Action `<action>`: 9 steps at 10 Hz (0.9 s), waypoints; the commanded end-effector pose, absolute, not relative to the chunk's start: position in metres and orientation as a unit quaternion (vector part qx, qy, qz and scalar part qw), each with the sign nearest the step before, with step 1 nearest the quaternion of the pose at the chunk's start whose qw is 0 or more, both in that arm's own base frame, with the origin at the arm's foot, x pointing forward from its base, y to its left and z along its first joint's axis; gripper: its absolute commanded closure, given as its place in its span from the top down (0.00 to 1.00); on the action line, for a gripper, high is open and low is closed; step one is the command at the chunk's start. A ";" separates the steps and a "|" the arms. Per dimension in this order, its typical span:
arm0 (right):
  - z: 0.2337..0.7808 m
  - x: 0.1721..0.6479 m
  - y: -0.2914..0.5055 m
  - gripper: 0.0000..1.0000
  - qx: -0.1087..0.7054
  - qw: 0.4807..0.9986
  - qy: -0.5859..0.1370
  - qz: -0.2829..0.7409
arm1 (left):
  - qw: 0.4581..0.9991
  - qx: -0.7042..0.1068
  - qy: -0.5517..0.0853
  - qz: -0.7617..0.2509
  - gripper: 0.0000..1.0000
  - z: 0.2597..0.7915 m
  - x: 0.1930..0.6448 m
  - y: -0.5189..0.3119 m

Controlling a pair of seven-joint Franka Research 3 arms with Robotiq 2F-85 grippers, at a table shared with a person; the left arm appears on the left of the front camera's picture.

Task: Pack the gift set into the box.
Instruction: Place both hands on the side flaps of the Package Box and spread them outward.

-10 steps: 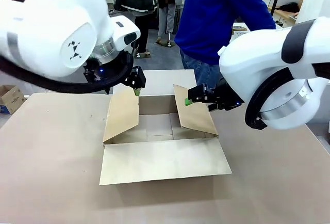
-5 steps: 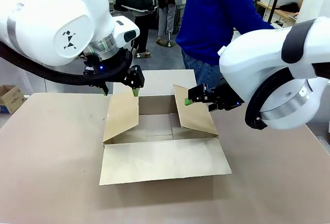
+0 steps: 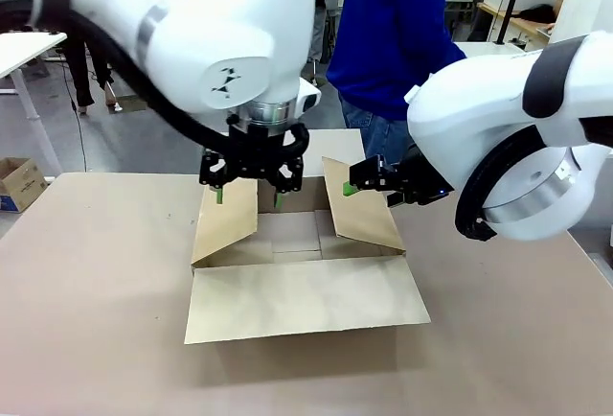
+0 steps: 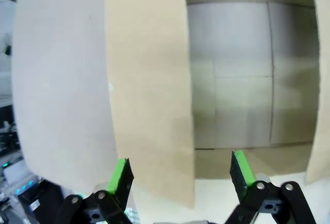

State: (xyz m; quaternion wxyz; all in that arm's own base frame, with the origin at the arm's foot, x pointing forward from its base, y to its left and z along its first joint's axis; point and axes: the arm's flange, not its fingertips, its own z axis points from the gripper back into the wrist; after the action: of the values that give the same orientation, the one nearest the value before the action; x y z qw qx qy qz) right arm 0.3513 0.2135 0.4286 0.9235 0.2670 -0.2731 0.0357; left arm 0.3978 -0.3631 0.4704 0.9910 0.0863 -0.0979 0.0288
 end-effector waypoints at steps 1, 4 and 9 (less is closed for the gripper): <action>0.432 0.352 0.213 1.00 0.264 0.924 -0.273 0.039 | 0.988 0.114 -0.085 0.064 0.98 0.469 0.424 -0.375; 0.432 0.352 0.213 1.00 0.264 0.924 -0.273 0.039 | 0.982 0.150 -0.078 0.082 0.98 0.440 0.443 -0.374; 0.432 0.352 0.213 1.00 0.264 0.924 -0.273 0.039 | 0.971 0.211 -0.085 0.073 0.98 0.428 0.443 -0.347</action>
State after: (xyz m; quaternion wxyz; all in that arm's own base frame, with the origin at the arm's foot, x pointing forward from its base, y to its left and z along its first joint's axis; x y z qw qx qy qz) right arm 0.3513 0.2135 0.4285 0.9236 0.2669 -0.2730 0.0357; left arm 0.4473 -0.3535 0.4257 0.9753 0.1974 -0.0735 0.0662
